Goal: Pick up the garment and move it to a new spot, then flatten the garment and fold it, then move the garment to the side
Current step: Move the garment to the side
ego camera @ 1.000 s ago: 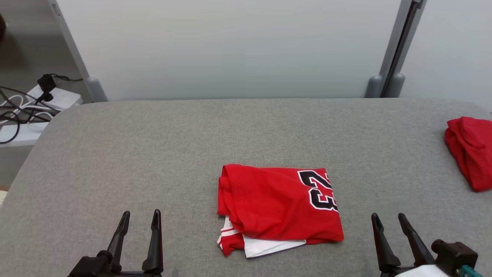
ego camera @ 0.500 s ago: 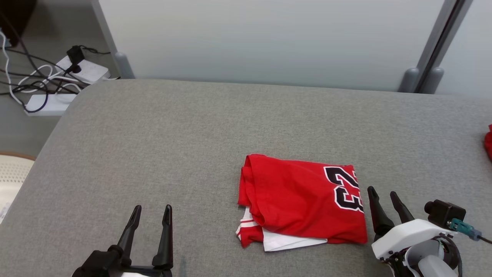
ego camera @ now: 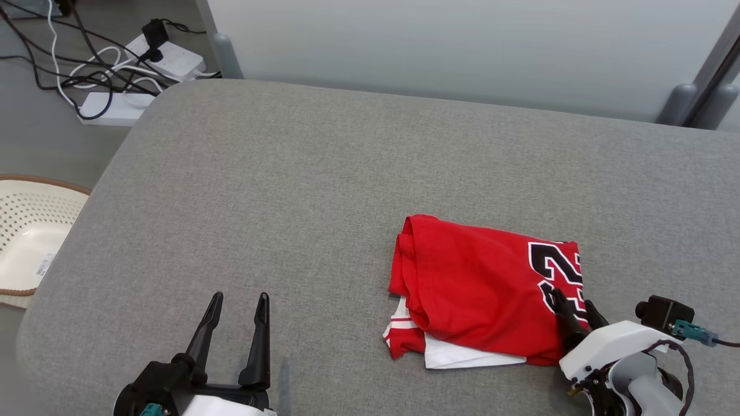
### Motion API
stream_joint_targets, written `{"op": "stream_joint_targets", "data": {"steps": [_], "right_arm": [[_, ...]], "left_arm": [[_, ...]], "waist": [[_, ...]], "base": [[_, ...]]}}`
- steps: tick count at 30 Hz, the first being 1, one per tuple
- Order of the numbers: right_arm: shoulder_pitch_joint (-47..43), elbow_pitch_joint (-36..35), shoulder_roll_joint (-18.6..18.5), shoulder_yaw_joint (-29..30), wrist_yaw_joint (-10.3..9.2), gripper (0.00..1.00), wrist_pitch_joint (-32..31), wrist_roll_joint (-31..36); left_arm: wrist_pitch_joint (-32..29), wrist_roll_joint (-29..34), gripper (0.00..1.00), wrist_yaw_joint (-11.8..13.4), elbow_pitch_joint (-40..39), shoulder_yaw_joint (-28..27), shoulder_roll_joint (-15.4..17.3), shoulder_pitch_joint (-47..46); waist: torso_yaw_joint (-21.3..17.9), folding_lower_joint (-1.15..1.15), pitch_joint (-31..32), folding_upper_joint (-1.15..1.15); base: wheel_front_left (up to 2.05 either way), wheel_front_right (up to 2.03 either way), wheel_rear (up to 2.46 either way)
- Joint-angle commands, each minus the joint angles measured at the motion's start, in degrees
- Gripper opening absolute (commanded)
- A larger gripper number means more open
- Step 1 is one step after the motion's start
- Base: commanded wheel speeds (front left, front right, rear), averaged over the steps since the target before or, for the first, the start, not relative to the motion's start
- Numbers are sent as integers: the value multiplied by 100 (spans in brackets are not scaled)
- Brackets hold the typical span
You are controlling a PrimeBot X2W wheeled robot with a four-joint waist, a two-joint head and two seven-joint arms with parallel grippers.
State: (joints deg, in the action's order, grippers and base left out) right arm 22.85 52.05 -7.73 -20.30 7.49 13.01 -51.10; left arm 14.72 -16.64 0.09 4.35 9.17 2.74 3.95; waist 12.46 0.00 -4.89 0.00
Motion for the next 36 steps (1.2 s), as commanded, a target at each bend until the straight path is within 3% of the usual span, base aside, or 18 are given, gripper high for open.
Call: {"op": "stream_joint_targets", "data": {"steps": [1, 3, 5, 6, 18, 27, 36], "right_arm": [[139, -56, -1, -259, 0, 100, -72, -181], [150, -12, -18, -454, 0, 96, -135, -417], [165, 38, -40, -567, 0, 45, -166, -545], [177, 57, -58, -625, 0, 0, -161, -590], [514, -219, -357, -1158, 0, 0, 186, -348], [362, -1655, -358, -719, 0, 0, 197, 586], [132, -2038, -360, -381, 0, 0, 198, 1251]], "left_arm": [[28, -24, 100, 66, -153, -166, 14, -304], [28, -23, 100, 75, -147, -154, 14, -321], [28, -9, 100, 82, -138, -139, 14, -330], [28, -7, 100, 85, -137, -132, 14, -334], [28, 8, 100, 100, -135, -157, 14, -301], [28, 53, 100, 55, -117, -193, 14, -208], [28, 107, 100, 11, -190, -207, 14, -203]], "waist": [[68, 0, -46, 0], [120, 0, -60, 0], [148, 0, -62, 0], [160, 0, -64, 0], [185, 0, 0, 0], [31, 0, 214, 0], [-292, 0, 217, 0]], "base": [[0, 0, 0], [0, 0, 0], [0, 0, 0], [0, 0, 0], [0, 0, 0], [0, 0, 0], [0, 0, 0]]}}
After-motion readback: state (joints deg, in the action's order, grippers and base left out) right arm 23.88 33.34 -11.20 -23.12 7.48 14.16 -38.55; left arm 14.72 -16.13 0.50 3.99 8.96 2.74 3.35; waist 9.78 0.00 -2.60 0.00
